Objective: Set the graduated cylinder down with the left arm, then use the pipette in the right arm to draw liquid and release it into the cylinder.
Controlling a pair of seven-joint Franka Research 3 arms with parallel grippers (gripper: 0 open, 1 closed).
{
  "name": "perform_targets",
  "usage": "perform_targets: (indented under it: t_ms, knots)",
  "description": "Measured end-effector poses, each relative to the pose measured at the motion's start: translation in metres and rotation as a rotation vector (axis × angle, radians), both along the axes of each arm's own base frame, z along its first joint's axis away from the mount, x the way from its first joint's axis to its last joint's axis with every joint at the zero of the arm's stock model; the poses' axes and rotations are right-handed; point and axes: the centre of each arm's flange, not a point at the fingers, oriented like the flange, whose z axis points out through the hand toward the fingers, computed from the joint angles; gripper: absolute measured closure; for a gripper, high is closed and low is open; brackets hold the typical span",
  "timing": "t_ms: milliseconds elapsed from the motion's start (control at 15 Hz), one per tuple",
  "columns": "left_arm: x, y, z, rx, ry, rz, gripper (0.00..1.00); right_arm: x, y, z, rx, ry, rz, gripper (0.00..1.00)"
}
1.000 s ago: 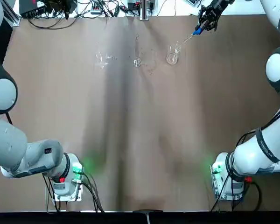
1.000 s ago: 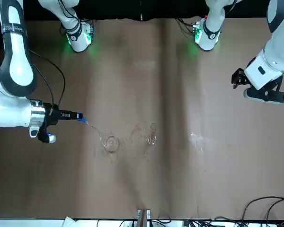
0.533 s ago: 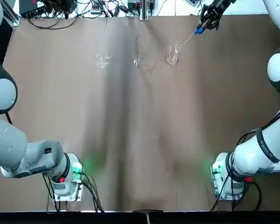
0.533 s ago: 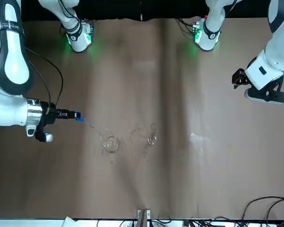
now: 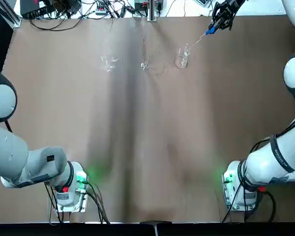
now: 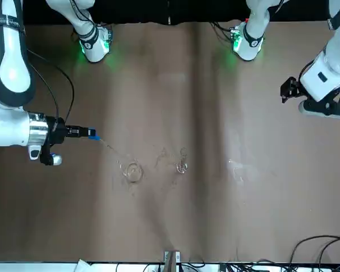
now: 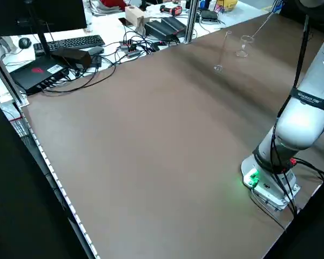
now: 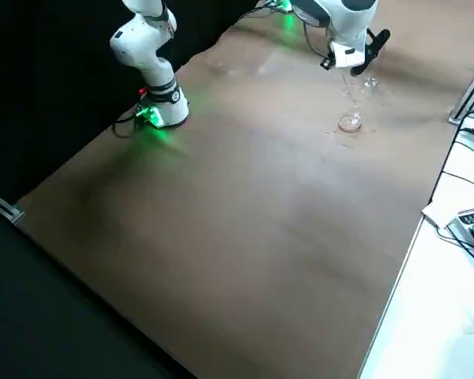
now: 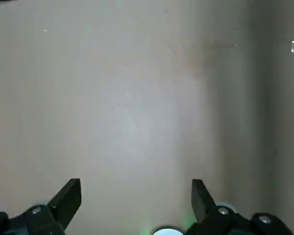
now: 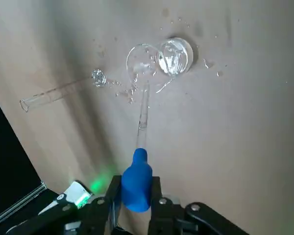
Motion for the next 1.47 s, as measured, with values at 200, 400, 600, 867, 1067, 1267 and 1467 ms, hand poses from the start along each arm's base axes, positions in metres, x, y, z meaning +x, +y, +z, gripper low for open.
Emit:
perform_targets:
  t_ms: [200, 400, 600, 867, 1067, 1267, 1467]
  knots:
    - [-0.012, 0.006, 0.013, 0.002, 0.006, 0.026, 0.0, 0.0, 0.002, 0.004, -0.002, 0.007, -0.008, 0.72]
    - [-0.028, 0.005, 0.029, 0.01, 0.002, 0.09, 0.0, -0.001, 0.006, 0.009, -0.002, 0.008, -0.011, 0.72]
    - [-0.041, 0.003, 0.036, -0.007, 0.002, 0.105, 0.0, -0.002, 0.01, 0.012, 0.013, 0.011, -0.018, 0.72]
    - [-0.06, 0.004, 0.03, -0.019, 0.014, 0.118, 0.0, -0.002, 0.015, 0.018, 0.055, 0.012, -0.034, 0.72]
    - [-0.065, 0.002, 0.026, -0.04, 0.025, 0.118, 0.0, -0.004, 0.025, 0.025, 0.061, 0.016, -0.033, 0.73]
    - [-0.064, 0.002, 0.021, -0.04, 0.028, 0.119, 0.0, -0.005, 0.04, 0.03, 0.1, 0.025, -0.038, 0.74]
    - [-0.062, 0.002, 0.016, -0.039, 0.033, 0.119, 0.0, -0.005, 0.043, 0.036, 0.114, 0.03, -0.054, 0.74]
